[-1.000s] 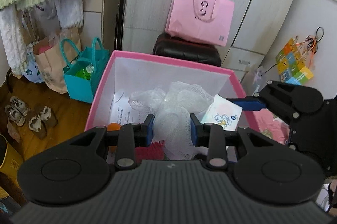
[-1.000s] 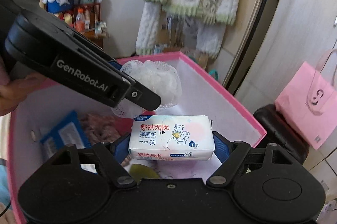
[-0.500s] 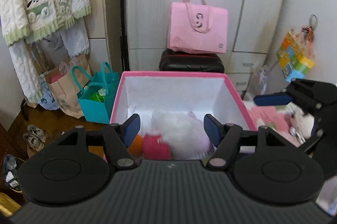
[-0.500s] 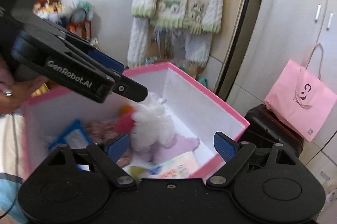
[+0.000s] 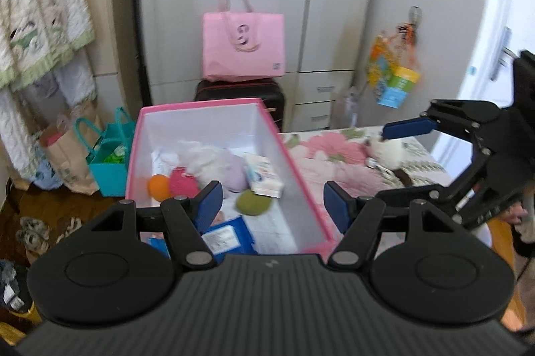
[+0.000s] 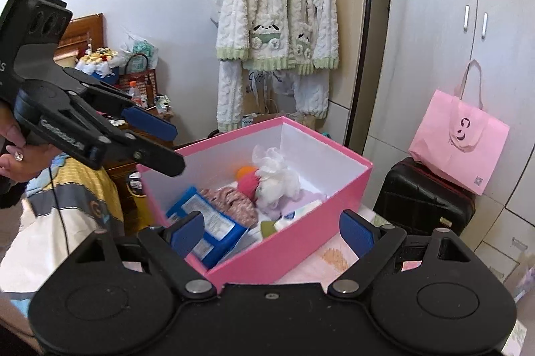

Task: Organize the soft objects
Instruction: 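Move both open tools toward the white plush cat on the bed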

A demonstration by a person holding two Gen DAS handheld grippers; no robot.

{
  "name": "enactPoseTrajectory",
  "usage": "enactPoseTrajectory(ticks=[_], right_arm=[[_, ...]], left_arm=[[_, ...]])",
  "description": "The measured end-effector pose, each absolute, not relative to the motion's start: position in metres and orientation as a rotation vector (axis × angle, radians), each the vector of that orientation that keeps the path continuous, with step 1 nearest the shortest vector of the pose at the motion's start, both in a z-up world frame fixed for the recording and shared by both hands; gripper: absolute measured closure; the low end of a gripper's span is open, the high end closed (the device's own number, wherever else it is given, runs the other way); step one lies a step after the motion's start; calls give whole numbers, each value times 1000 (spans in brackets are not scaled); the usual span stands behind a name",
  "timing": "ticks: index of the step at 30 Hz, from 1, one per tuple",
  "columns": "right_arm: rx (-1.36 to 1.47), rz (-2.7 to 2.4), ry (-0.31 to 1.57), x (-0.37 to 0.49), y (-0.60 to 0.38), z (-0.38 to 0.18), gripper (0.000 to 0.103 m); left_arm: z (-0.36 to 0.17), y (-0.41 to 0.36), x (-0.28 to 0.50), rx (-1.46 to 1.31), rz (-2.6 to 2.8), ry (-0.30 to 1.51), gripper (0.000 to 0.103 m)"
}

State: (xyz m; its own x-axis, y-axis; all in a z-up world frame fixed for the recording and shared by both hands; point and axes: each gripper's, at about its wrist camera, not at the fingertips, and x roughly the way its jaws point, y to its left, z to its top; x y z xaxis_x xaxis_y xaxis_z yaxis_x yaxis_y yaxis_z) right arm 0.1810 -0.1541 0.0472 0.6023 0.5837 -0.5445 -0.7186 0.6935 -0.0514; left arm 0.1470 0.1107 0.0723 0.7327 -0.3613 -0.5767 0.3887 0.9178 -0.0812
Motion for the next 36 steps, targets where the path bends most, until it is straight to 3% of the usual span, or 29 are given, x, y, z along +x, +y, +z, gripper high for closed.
enactPoseTrajectory(ticks=[4,16,36], right_arm=[[-270,754,531,155,-175,48,12],[-221,628,557,106,-237,26,12],[-140,433,578,159,-320,-61,12]], left_arm=[[74,95,121,81,-471,631,31],[58,32,86,64,-609,668,30],[-14,-63,171,-64,-656,790,29]])
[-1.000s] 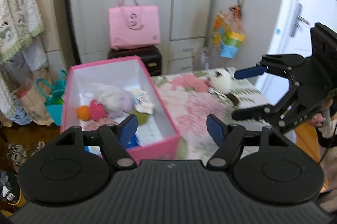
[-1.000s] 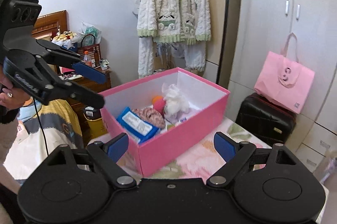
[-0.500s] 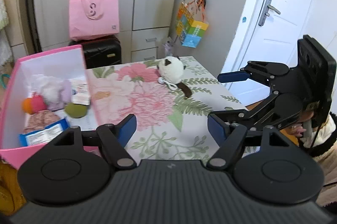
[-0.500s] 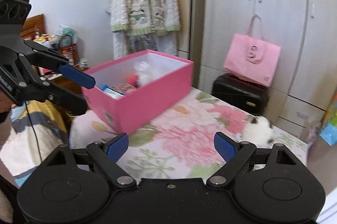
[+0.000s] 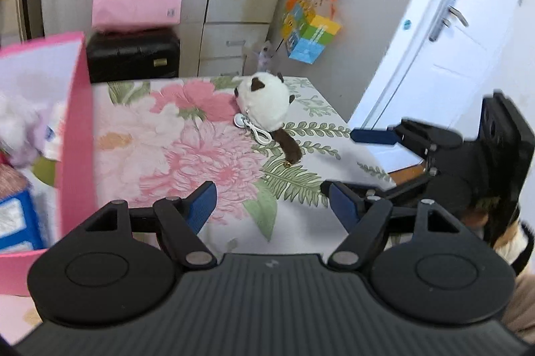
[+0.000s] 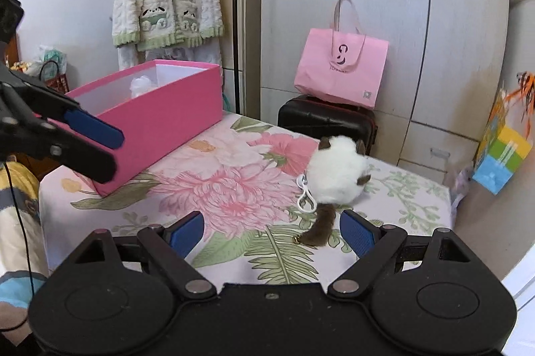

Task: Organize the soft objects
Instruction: 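Move both open tools toward the white plush cat on the bed, then grasp the white plush cat with the left tool, right tool pressing alongside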

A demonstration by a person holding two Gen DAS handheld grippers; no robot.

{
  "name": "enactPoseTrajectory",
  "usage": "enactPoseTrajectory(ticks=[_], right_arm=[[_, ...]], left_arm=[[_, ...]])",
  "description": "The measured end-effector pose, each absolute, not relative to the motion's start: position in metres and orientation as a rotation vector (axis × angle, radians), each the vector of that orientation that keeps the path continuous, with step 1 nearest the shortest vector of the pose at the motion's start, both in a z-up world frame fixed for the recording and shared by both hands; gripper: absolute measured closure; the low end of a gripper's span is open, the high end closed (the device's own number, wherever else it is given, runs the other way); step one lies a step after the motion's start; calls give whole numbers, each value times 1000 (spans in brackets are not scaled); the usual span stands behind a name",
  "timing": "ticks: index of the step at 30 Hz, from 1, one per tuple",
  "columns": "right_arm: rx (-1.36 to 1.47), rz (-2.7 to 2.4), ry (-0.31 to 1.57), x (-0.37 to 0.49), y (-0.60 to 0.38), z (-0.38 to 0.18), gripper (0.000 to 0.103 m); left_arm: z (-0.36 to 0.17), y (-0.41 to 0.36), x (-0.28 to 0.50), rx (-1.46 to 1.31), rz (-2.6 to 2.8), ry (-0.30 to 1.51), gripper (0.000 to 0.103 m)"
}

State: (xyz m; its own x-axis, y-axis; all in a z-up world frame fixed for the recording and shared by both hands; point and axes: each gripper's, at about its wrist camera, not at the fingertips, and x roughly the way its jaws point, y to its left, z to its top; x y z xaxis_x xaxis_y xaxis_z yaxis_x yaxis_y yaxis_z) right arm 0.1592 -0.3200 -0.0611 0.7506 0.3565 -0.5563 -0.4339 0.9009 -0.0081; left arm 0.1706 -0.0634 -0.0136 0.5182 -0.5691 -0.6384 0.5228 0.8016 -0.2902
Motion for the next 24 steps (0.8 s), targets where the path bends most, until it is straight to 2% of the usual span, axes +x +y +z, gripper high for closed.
enactPoseTrajectory(ticks=[6,11,19,24], right_arm=[[-170,414,588,183,-327,-84,12],[-235,382,487,202,-330,-94,12],[-229,396,560,266,-342,-110,12],[-102,445,589,295,-363,-114,12]], left_arm=[[-36,-85,204,-83,-623,771,29],[-50,-99,236,-146,-601,738,30],[-72,-140,273,-148,-518,614,31],[-91,-161,299,-165,-507,702,33]])
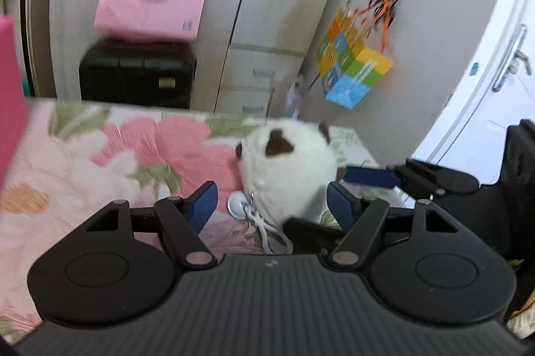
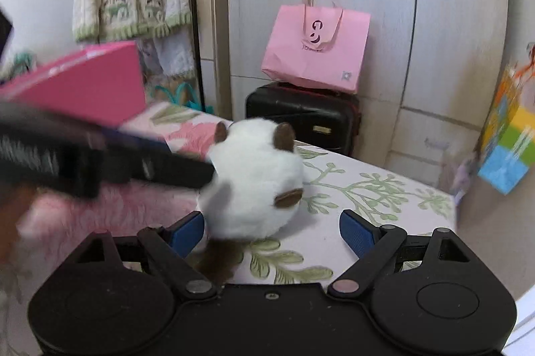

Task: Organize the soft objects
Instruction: 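Grasp the white plush cat with the left tool, right tool pressing alongside, then lift and carry the plush cat with both tools over the shoebox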

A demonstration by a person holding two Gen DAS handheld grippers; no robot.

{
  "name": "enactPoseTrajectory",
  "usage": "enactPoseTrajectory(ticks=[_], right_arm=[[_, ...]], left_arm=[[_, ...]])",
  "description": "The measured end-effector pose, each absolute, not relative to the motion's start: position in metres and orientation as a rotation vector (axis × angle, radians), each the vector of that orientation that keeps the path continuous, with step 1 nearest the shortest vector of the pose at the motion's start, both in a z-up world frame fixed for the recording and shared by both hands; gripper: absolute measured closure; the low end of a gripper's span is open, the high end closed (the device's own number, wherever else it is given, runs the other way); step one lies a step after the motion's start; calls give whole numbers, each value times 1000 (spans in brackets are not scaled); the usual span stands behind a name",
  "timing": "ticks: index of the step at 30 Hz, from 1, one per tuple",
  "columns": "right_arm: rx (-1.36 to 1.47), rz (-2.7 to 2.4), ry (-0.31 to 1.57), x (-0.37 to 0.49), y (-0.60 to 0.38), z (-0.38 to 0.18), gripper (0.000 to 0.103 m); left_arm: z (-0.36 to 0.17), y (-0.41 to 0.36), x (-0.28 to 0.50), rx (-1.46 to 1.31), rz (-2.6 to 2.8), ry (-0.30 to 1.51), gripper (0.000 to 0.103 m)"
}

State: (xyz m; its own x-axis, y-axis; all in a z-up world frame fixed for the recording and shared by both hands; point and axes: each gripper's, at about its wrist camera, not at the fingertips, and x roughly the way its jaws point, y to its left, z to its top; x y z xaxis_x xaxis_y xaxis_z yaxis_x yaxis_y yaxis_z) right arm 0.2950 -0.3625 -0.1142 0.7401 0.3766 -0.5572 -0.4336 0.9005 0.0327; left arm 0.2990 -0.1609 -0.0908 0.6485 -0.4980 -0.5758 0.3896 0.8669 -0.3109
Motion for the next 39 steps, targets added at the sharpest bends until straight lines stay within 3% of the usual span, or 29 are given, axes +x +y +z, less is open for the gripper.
enactPoseTrajectory(ticks=[4,8,9,13,17,39], right_arm=[[-97,569,621,310,-360,-121,12],[-54,602,657,323,-359,-125,13],[-47,607,648,321,-358,-125,14],[-51,579,627,320,-356,-125,33],[-51,572,607,313,-357,-124,37],[-11,554,550,211,-311,-92,40]], left_arm=[[-103,-167,313,-199,-527,782,33],[-102,-170,313,-185,-521,742,34],[-102,-170,314,-187,-528,736,38],[-98,-172,312,-162,-545,721,49],[-94,-173,304,-141,-549,715,50],[-49,-131,191,-84,-526,667,50]])
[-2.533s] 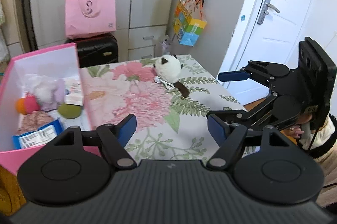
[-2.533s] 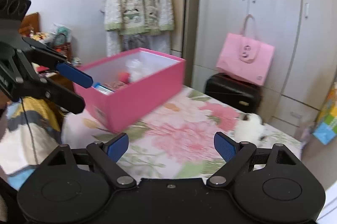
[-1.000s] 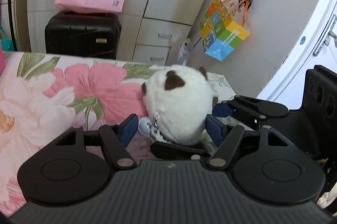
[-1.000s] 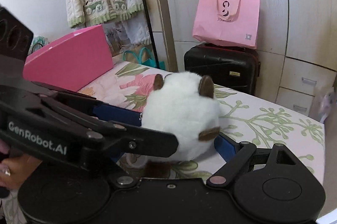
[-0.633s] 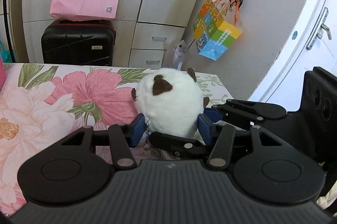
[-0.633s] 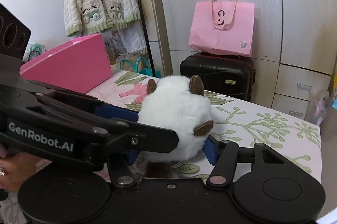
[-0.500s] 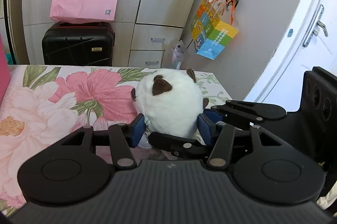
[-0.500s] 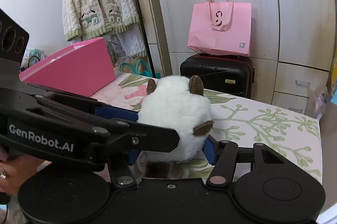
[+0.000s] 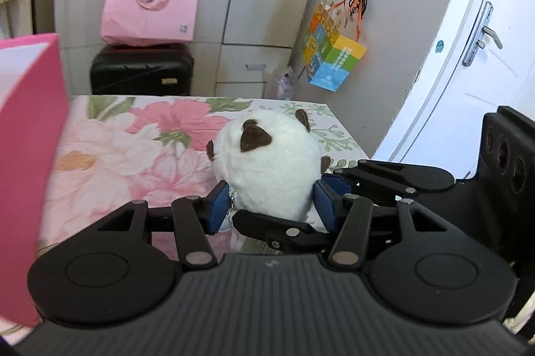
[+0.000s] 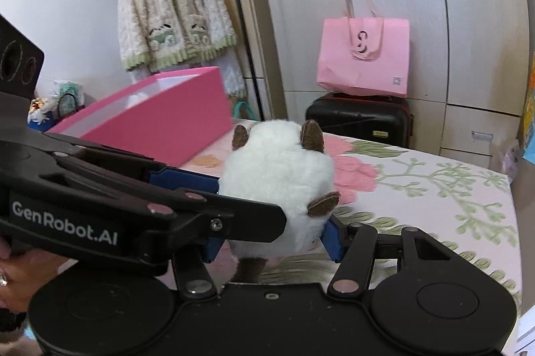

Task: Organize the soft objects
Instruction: 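Lift and carry the plush cat with both tools over the shoebox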

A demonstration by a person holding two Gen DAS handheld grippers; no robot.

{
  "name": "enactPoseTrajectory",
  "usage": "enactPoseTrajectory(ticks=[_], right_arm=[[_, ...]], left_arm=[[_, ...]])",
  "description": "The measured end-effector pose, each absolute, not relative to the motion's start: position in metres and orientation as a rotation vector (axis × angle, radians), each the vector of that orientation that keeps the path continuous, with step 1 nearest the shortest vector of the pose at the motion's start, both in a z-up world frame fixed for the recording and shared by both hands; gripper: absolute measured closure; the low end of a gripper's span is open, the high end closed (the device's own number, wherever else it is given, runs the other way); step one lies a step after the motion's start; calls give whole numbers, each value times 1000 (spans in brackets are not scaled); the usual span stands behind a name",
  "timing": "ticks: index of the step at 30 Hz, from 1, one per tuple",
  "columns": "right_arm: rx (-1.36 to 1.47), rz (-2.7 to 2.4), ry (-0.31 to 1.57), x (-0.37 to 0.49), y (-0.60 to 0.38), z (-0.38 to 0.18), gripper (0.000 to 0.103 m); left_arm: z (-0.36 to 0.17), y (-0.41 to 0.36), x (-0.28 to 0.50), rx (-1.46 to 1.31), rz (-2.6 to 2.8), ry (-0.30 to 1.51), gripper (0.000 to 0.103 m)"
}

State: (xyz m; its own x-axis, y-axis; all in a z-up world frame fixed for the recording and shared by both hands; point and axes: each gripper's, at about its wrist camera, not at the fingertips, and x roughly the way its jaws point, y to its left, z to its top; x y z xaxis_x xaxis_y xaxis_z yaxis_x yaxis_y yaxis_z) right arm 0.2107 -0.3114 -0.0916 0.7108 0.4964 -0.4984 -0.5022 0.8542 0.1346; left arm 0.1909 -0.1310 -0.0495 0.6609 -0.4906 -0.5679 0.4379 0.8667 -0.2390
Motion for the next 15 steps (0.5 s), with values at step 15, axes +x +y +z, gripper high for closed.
enactPoseTrajectory(ticks=[15], right_arm=[[-102,585,487,119,-230,-72,40]], left_arm=[[-34,-53,105,-68,-489,633,50]])
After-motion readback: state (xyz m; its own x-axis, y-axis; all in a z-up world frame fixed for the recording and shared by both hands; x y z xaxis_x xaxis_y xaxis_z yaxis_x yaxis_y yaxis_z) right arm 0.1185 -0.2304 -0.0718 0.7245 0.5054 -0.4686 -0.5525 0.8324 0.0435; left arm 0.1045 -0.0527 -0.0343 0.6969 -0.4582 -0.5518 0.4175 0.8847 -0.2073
